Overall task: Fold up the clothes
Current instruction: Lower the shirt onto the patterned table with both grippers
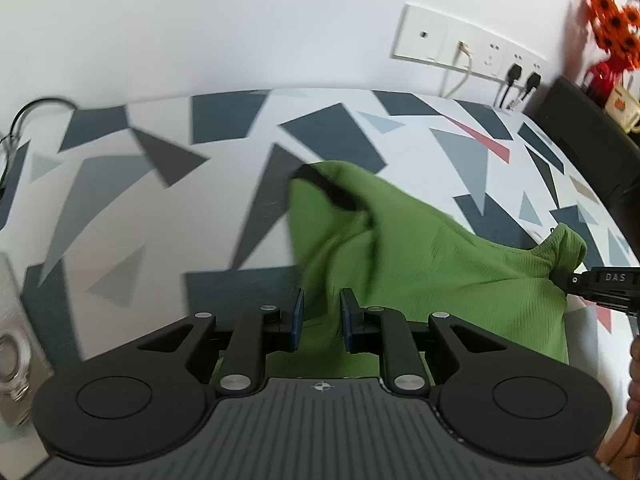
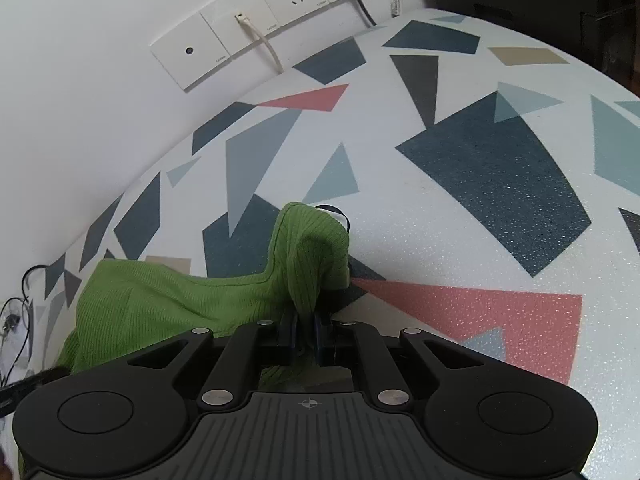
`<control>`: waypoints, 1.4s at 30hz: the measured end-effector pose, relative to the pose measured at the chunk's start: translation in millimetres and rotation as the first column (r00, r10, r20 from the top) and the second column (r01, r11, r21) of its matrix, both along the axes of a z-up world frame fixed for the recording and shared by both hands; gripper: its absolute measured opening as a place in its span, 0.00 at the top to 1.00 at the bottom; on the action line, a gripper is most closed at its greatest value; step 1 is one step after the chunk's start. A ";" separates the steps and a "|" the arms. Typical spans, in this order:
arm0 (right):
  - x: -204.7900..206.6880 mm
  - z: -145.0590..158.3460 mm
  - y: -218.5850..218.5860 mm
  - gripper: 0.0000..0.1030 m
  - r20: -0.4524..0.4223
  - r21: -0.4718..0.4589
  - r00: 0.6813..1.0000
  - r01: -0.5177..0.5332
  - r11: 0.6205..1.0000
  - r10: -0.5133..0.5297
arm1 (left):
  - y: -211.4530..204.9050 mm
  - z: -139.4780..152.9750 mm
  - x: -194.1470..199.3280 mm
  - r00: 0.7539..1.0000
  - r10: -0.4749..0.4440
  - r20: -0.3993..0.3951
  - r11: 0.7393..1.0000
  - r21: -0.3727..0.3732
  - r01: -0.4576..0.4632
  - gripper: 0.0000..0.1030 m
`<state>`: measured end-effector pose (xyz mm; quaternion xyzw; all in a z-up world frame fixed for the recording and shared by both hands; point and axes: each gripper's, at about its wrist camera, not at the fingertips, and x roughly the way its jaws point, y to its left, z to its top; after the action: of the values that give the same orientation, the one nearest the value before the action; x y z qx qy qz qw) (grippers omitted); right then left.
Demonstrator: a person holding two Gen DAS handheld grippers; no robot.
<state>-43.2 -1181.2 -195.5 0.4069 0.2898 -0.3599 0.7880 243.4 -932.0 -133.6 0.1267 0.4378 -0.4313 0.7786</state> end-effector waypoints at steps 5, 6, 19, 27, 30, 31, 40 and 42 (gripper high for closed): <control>6.2 0.1 1.3 0.93 -0.007 -0.005 0.999 0.054 0.999 -0.054 | 31.6 4.4 27.2 0.997 0.057 -0.060 0.997 -0.054 -0.061 0.70; 8.9 0.2 1.0 0.93 -0.010 -0.007 0.998 0.065 0.998 -0.065 | 35.4 4.0 29.9 0.997 0.060 -0.050 0.997 -0.049 -0.062 0.68; 48.8 39.5 -49.3 0.95 0.021 -0.145 0.972 0.235 0.961 -0.235 | 39.0 -12.6 10.7 0.976 -0.136 -0.170 0.990 -0.050 0.129 0.32; 56.6 56.4 -50.7 0.54 0.008 -0.171 0.989 0.144 0.975 -0.145 | 27.2 -24.3 -15.0 0.954 -0.238 -0.183 0.971 -0.049 0.233 0.61; 48.9 52.0 -25.9 0.42 -0.035 -0.136 0.998 0.056 0.989 -0.061 | 29.8 -20.3 -17.0 0.963 -0.223 -0.152 0.974 -0.077 0.214 0.81; 45.3 48.9 -16.1 0.38 -0.054 -0.113 0.998 0.031 0.993 -0.038 | 31.9 -16.6 -14.5 0.969 -0.203 -0.142 0.977 -0.093 0.191 0.84; 53.6 19.6 48.5 0.94 -0.097 -0.025 0.984 -0.149 0.988 0.146 | 84.8 24.8 76.6 0.968 0.186 -0.170 0.958 -0.187 -0.217 0.87; 70.8 16.4 50.7 0.94 -0.092 -0.027 0.980 -0.179 0.983 0.176 | 98.4 26.4 84.1 0.962 0.228 -0.152 0.956 -0.153 -0.251 0.87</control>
<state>27.6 -1130.5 -179.1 0.3490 0.3534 -0.3110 0.8103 327.4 -833.7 -107.2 -0.0238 0.4622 -0.3770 0.8023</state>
